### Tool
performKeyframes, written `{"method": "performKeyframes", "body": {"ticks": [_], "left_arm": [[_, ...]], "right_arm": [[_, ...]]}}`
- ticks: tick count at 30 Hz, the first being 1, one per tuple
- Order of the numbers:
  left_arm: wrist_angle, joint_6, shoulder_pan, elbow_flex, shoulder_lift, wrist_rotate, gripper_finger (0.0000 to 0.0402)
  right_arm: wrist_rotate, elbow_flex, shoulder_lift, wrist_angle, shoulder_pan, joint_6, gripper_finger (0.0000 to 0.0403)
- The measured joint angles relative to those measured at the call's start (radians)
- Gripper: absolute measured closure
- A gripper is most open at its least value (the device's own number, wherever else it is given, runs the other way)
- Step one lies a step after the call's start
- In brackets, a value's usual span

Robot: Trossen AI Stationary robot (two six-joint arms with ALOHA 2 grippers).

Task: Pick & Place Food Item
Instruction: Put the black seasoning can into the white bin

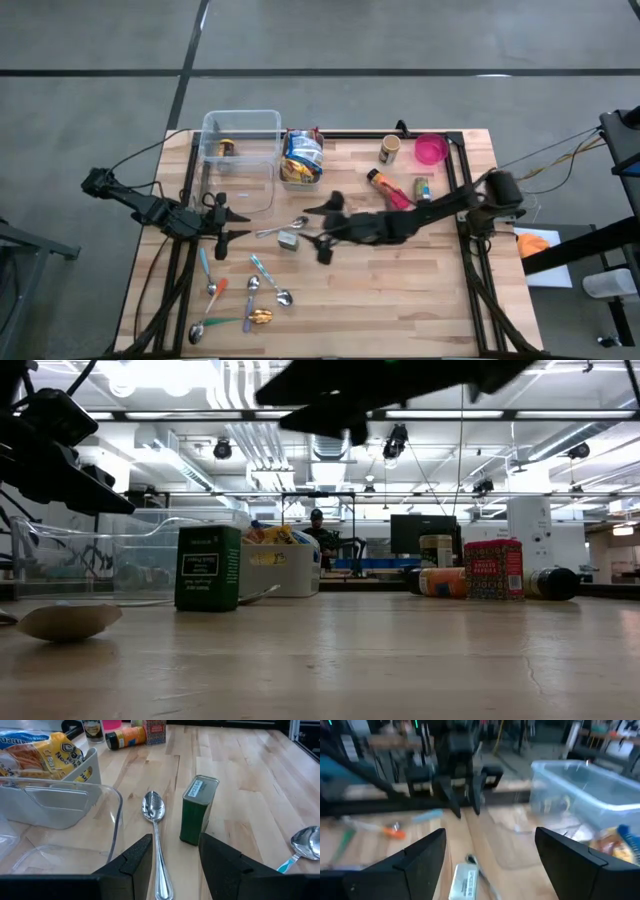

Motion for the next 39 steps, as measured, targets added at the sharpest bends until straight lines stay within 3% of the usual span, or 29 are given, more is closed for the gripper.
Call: {"method": "performKeyframes", "body": {"ticks": [9, 14, 23, 30, 39], "left_arm": [[-0.001, 0.0, 0.0, 0.0, 0.007, 0.0, 0.0238], [-0.001, 0.0, 0.0, 0.0, 0.006, 0.0, 0.0238], [-0.001, 0.0, 0.0, 0.0, 0.007, 0.0, 0.0238], [-0.001, 0.0, 0.0, 0.0, 0.006, 0.0, 0.0238], [-0.001, 0.0, 0.0, 0.0, 0.006, 0.0, 0.0238]], "right_arm": [[0.038, -0.347, -0.34, 0.063, 0.0, 0.016, 0.0099], [0.122, -0.475, -0.533, 0.092, -0.001, 0.01, 0.0099], [0.127, -0.63, -0.817, 0.088, -0.001, -0.098, 0.0099], [0.127, -0.707, -0.939, 0.088, -0.001, -0.098, 0.0099], [0.127, -0.731, -0.974, 0.088, -0.001, -0.096, 0.0099]]}}
